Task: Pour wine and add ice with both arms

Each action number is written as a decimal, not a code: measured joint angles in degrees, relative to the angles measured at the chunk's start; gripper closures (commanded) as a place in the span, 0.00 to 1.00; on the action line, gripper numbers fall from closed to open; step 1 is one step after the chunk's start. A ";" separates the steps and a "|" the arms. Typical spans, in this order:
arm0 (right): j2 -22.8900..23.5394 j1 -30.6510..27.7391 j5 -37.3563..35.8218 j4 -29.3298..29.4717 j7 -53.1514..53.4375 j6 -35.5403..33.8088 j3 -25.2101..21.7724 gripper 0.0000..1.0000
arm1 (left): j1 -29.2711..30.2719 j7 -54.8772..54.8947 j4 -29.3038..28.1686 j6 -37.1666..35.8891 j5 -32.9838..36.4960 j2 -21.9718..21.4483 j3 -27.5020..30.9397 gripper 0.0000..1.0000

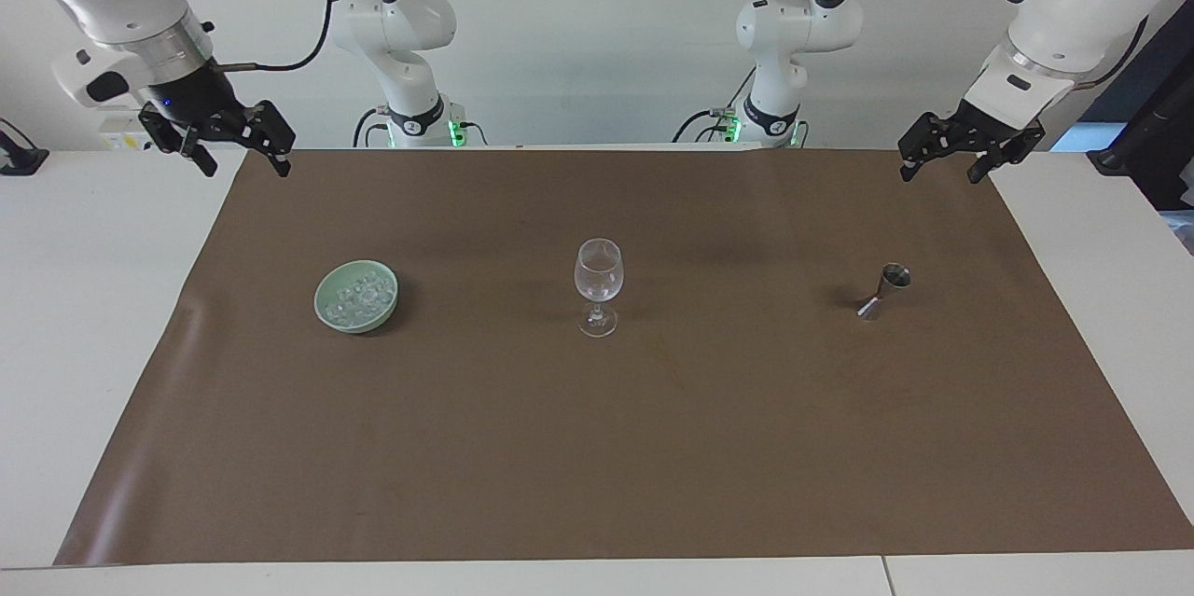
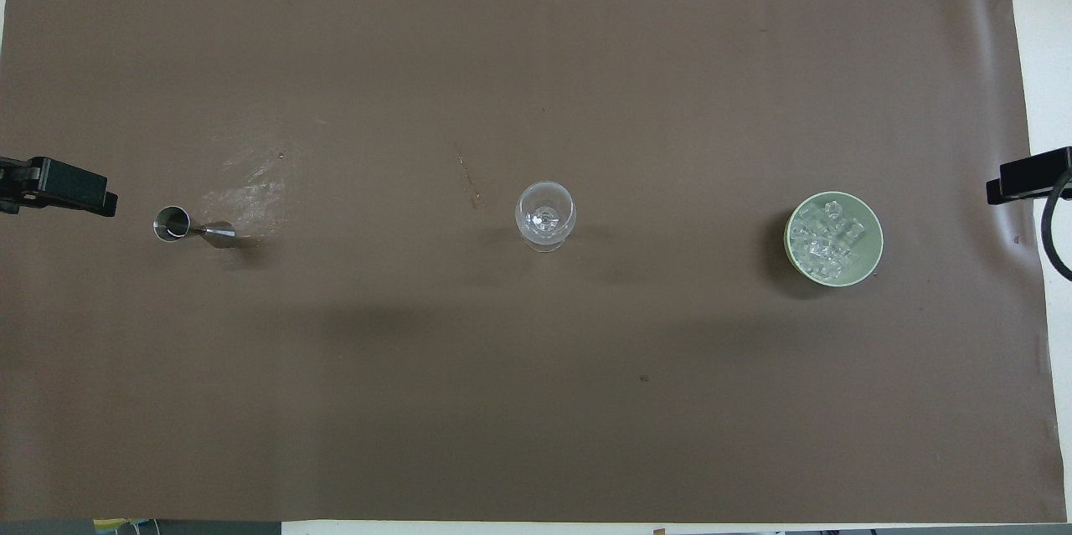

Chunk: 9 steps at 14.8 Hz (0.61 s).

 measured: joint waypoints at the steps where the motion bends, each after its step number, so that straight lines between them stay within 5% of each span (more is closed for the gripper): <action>1: 0.00 0.00 0.00 0.00 0.00 0.00 0.00 0.00 | 0.00 0.00 0.23 -0.26 0.00 0.02 0.01 0.00; 9: -0.02 0.01 0.00 0.06 0.00 0.00 0.01 0.00 | -0.02 0.00 1.02 -3.45 0.00 0.09 -0.05 0.00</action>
